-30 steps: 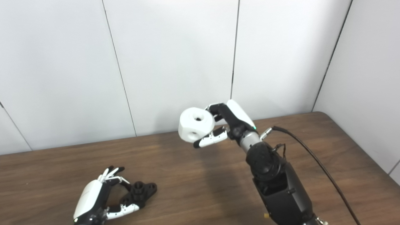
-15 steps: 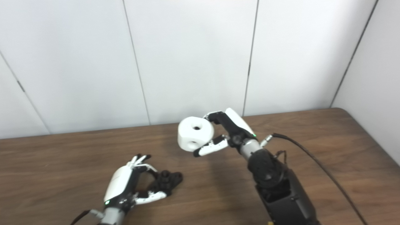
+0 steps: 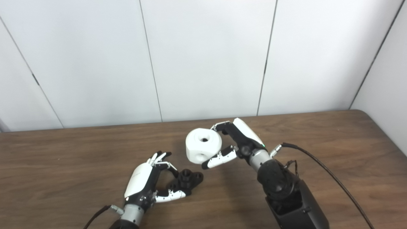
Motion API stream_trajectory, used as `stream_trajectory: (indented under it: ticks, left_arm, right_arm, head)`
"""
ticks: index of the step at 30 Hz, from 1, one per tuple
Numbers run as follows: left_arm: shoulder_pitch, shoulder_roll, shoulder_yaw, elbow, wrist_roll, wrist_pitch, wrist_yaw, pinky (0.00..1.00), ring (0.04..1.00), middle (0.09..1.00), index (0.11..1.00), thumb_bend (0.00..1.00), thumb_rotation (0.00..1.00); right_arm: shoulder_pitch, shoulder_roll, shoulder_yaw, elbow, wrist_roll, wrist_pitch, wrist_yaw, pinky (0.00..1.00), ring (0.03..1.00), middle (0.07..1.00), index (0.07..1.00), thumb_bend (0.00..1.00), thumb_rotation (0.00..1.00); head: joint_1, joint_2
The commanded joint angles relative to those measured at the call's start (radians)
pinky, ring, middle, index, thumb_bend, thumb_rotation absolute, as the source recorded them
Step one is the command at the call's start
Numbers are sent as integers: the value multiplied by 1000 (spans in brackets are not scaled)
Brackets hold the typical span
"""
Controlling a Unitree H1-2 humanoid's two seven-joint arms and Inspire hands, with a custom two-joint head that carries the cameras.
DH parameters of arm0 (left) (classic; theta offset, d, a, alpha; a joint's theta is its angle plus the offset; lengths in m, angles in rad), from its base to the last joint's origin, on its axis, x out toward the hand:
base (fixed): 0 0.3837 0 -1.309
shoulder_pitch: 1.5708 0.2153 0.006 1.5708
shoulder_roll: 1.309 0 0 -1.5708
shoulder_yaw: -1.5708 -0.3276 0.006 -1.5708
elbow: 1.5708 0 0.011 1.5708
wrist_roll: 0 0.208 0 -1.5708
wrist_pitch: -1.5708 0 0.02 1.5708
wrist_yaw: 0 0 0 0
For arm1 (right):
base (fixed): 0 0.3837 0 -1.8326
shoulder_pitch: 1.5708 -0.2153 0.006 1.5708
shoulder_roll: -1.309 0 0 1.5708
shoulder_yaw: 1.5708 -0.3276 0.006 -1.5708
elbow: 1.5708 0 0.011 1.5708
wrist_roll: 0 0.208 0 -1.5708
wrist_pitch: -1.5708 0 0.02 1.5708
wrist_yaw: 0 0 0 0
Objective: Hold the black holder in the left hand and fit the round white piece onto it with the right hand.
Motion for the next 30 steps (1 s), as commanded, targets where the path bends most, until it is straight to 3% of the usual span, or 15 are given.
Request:
stream_trajectory:
  ticks: [1, 16, 20, 30]
  left_arm:
    - [27, -11, -15, 20, 3, 10, 19, 1000, 1000, 923, 479, 521, 47]
    - [22, -14, -21, 17, 6, 11, 30, 1000, 1000, 919, 479, 521, 48]
    - [26, -14, -21, 8, 5, 14, 28, 1000, 1000, 919, 479, 521, 48]
    - [34, -13, -23, -10, 5, 22, 22, 1000, 1000, 922, 479, 521, 48]
  right_arm:
    - [-28, -2, 4, -28, 3, -47, -5, 850, 870, 746, 477, 507, 133]
    - [21, 29, 49, -30, -2, -38, 9, 861, 874, 753, 477, 507, 132]
    - [38, 41, 54, -37, -4, -30, 7, 914, 882, 759, 477, 507, 132]
    - [64, 64, 49, -33, -6, -36, -5, 877, 885, 763, 477, 506, 132]
  head:
    - [2, 4]
    - [8, 13]
    - [8, 18]
    - [13, 26]
